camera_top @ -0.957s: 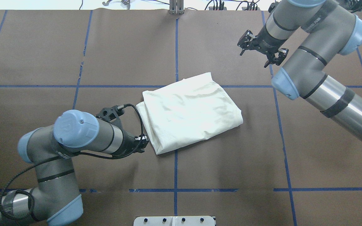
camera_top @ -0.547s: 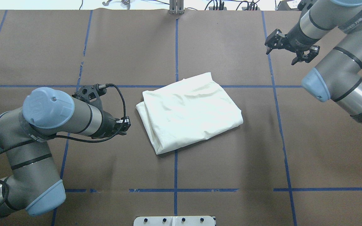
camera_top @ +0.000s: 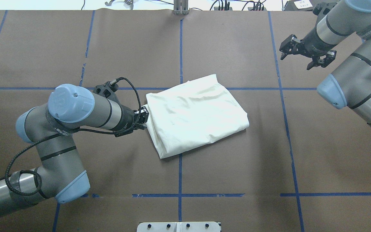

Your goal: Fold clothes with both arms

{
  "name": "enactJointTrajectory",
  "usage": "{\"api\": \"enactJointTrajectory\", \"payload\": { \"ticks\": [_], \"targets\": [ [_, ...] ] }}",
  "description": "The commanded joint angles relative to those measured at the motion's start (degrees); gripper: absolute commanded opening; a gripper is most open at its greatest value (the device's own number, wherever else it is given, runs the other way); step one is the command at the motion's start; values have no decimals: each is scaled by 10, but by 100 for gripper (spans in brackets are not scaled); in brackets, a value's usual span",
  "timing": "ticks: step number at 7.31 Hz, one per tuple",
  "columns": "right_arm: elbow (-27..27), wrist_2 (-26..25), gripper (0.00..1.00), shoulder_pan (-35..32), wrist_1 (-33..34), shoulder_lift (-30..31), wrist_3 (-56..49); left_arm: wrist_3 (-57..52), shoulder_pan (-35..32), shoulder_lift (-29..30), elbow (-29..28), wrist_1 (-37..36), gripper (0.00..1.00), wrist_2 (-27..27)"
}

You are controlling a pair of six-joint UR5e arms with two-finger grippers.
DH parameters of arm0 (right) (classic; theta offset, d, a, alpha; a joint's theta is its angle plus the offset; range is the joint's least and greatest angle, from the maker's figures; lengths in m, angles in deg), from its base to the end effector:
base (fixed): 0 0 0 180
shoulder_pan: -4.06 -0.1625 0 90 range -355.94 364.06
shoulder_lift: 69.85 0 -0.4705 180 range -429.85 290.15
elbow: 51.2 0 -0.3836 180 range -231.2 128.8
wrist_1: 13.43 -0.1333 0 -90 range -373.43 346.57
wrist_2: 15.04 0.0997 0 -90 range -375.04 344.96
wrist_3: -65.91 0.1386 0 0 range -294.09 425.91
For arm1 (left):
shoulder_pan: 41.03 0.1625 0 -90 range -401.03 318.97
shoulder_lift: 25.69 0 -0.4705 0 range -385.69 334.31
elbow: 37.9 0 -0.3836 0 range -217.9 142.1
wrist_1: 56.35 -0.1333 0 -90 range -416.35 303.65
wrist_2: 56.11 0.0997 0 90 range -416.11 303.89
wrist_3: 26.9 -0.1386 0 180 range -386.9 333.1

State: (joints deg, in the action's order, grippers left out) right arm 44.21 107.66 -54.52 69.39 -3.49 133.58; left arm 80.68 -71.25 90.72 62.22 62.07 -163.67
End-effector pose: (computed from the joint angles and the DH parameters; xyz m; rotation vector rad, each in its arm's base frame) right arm -0.3012 -0.6051 0.4424 -0.0207 -0.8308 0.4159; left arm 0.5411 -0.4210 0.3212 -0.1495 1.1637 -0.5648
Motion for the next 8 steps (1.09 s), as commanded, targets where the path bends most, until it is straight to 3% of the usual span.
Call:
{"api": "enactJointTrajectory", "payload": {
  "ticks": [1, 3, 8],
  "targets": [
    [0, 0, 100, 1, 0, 0, -1, 69, -1, 13, -49, 78, 35, 1],
    [0, -1, 100, 6, 0, 0, 0, 104, -4, 30, -96, 107, 39, 2],
    [0, -2, 100, 13, -1, -4, 1, 113, -4, 44, -127, 117, 39, 2]
  ]
}}
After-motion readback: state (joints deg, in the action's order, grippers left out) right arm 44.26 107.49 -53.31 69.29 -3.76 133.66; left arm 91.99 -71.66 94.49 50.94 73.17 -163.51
